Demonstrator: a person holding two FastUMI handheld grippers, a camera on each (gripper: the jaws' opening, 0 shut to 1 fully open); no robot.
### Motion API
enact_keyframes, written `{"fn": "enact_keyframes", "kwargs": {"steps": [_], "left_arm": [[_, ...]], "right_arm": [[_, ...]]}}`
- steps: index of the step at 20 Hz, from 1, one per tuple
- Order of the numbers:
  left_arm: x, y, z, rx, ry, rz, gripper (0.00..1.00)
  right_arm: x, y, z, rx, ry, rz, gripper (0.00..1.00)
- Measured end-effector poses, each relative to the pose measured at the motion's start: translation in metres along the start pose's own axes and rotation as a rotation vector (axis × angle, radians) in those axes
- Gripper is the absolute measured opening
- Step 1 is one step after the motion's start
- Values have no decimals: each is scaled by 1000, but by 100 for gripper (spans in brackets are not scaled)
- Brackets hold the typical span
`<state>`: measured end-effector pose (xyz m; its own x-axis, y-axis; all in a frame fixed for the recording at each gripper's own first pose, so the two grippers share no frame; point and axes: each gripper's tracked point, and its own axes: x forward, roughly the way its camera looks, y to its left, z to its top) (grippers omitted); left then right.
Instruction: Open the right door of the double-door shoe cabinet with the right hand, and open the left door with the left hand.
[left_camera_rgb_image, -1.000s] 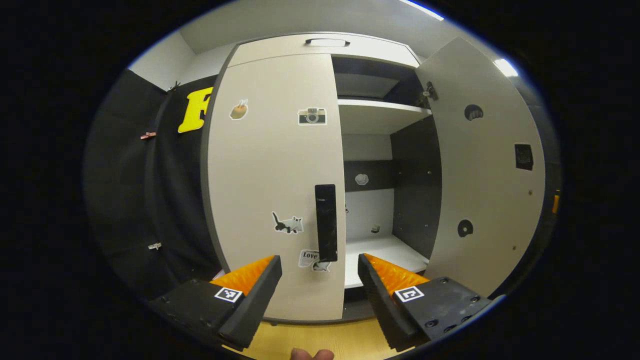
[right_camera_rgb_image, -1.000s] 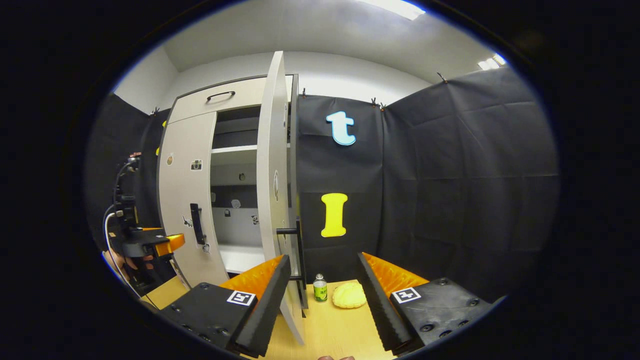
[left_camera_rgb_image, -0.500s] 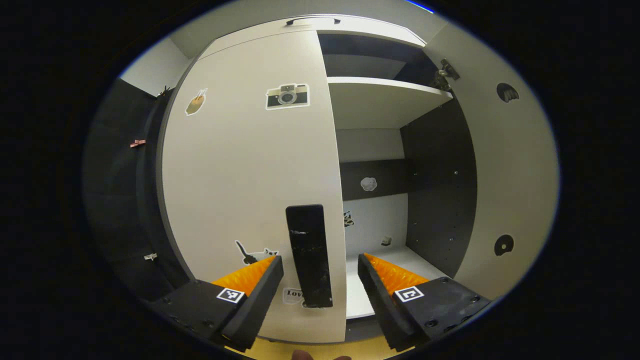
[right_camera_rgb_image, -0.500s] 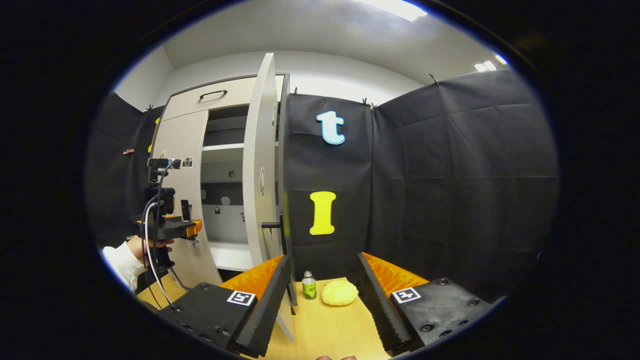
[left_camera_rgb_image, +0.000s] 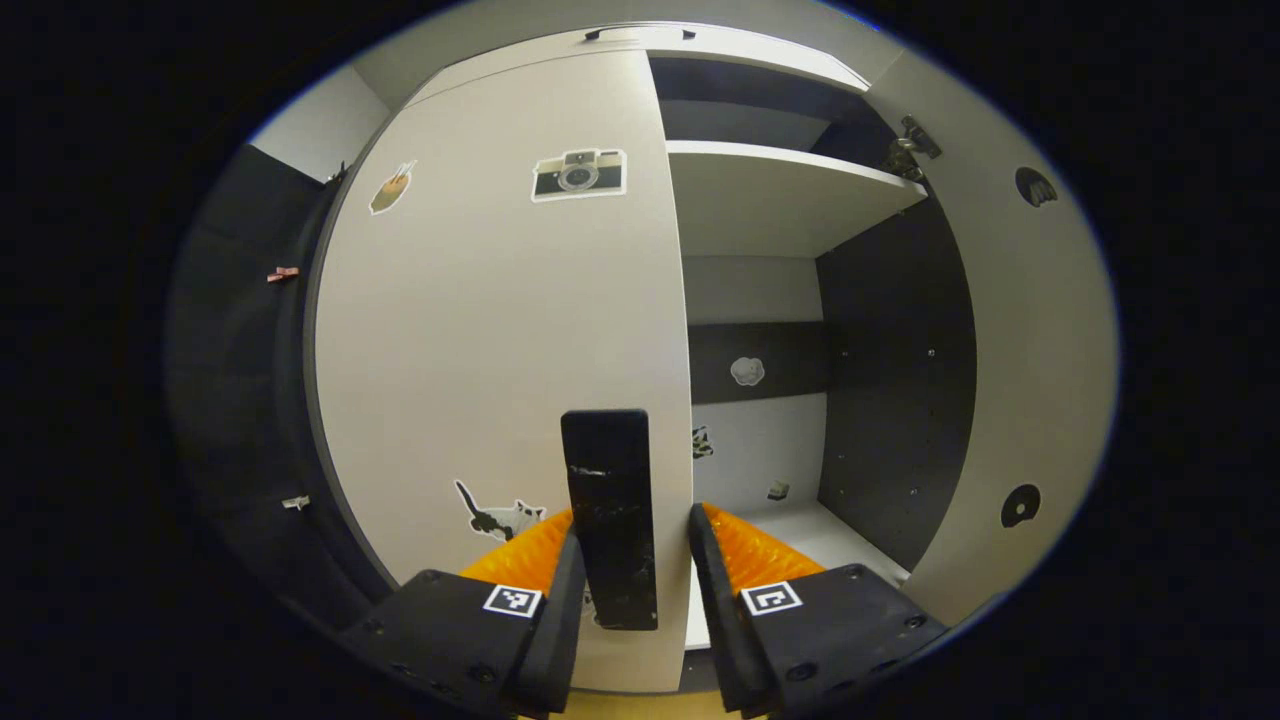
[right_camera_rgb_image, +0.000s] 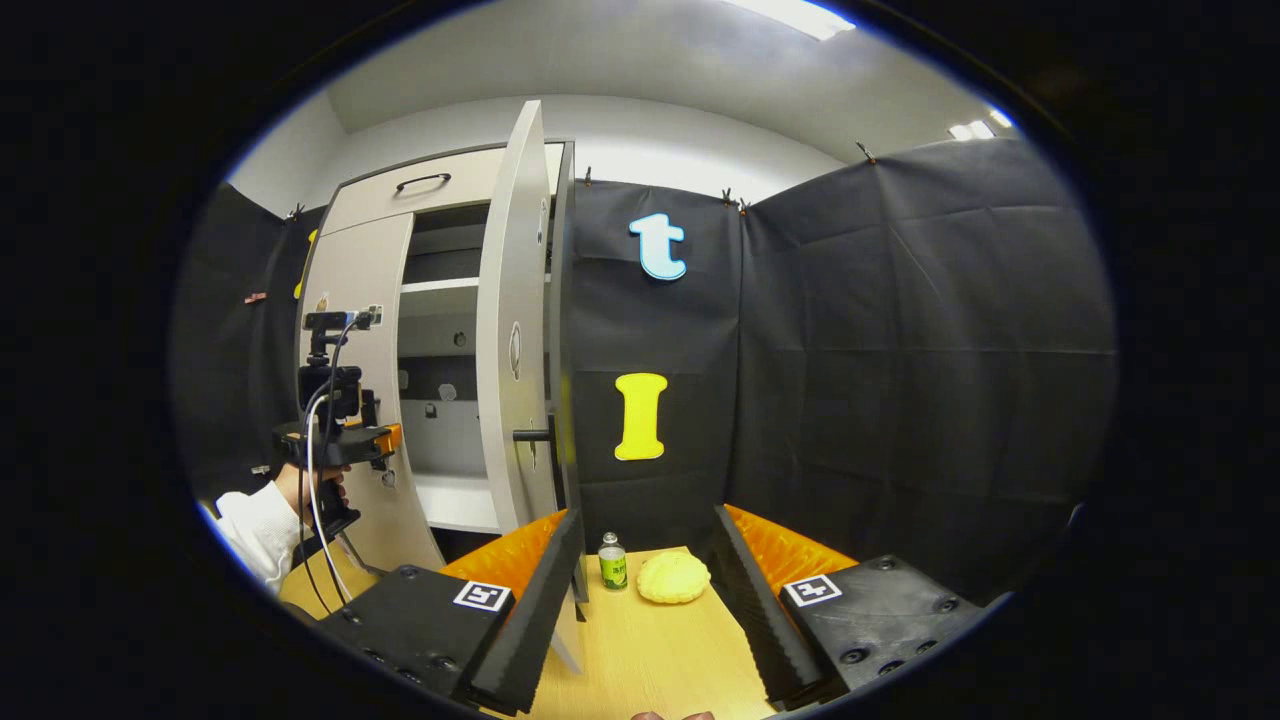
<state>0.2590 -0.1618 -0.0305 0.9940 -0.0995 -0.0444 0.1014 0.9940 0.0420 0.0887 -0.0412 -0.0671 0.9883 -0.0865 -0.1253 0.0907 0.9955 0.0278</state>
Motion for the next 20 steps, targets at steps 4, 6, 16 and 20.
{"fn": "enact_keyframes", "kwargs": {"steps": [4,6,16,20], "left_arm": [[-1,11,0,-60,-10,-8,30],[-1,11,1,-37,-5,-11,29],[-23,23,-3,-72,12,-89,21],[-26,27,-5,-98,23,-132,22]], "right_arm": [[-3,3,0,9,-6,12,84],[-4,7,1,13,-8,23,84],[-9,40,6,7,-32,122,84],[-14,56,4,-4,-31,165,84]]}}
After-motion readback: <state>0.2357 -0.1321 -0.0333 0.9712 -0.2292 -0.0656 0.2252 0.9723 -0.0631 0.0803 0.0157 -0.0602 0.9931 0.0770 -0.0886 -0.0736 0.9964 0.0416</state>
